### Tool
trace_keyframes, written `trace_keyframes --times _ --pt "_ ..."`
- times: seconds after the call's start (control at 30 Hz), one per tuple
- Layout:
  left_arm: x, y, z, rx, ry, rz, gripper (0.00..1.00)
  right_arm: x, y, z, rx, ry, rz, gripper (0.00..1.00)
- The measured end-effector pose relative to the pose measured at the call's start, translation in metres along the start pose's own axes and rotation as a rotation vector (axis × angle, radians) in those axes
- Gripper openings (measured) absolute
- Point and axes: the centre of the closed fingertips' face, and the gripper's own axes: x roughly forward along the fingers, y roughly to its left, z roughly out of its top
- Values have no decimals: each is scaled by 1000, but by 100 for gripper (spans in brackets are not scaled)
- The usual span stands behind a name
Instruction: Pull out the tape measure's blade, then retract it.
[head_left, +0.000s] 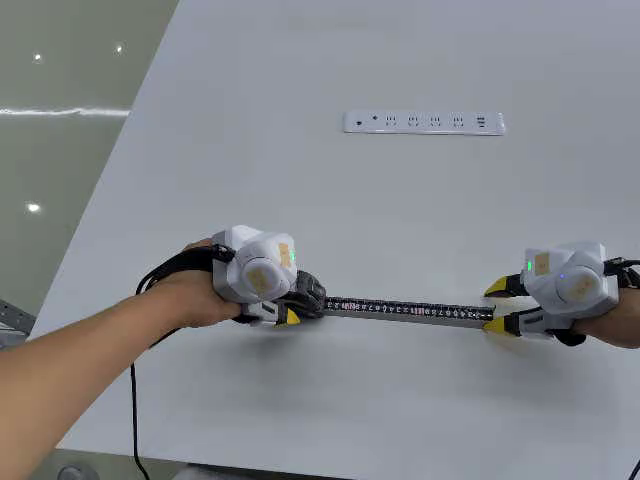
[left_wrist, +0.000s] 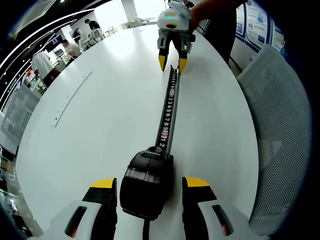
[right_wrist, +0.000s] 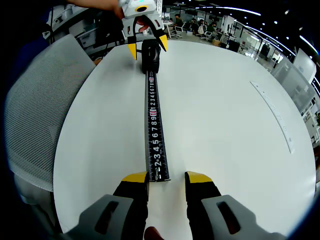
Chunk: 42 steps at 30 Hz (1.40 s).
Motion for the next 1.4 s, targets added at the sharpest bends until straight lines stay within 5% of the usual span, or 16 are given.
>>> trace_keyframes --times 0.1,0.57,1.4 --pt "-3 -2 -3 -11 15 13 50 0 1 -1 12 6 -4 24" --pt "-25 -3 0 -190 -56 111 64 -18 0 -2 163 -23 -64 34" --pt "-76 -43 -11 -421 -108 261 83 -62 43 13 413 -120 -145 59"
